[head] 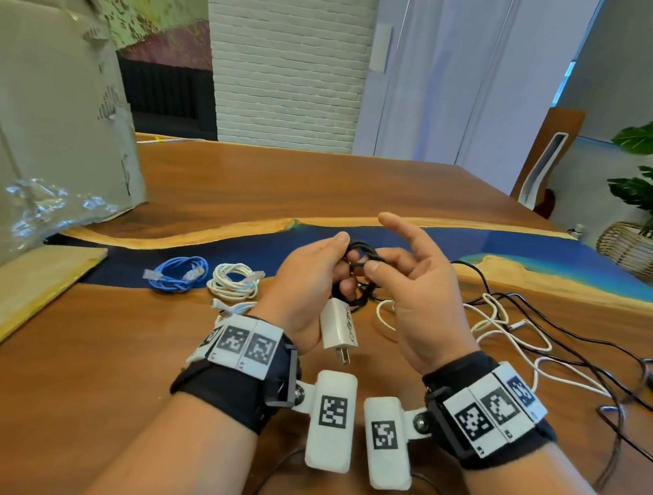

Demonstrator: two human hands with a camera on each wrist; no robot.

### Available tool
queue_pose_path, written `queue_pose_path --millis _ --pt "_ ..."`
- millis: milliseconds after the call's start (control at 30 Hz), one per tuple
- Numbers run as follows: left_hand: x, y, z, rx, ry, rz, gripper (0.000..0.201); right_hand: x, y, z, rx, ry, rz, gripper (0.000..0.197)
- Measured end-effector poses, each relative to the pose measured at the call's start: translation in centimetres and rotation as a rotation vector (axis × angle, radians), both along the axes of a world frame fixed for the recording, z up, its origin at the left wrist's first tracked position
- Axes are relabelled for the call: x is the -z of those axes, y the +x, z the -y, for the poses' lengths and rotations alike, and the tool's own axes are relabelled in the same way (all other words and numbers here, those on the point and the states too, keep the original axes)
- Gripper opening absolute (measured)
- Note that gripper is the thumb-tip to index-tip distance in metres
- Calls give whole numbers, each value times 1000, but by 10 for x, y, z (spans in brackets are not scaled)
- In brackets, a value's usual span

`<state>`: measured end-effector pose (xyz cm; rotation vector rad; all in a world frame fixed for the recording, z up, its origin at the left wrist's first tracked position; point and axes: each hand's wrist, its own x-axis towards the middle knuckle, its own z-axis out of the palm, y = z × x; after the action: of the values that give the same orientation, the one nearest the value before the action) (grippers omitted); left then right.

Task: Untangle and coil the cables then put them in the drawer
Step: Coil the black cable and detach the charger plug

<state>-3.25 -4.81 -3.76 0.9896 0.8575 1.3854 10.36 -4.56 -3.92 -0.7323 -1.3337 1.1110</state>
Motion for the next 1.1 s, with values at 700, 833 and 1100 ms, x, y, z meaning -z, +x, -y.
queue_pose_path --millis 700,833,1100 --pt "7 -5 -7 -184 169 -232 37 2 13 -8 57 -154 123 31" --pt "6 -9 -10 -225 141 -172 36 -5 12 -6 -78 -280 -48 26" --pt "0 -15 -9 -190 0 136 35 -9 17 -2 -83 -186 190 13"
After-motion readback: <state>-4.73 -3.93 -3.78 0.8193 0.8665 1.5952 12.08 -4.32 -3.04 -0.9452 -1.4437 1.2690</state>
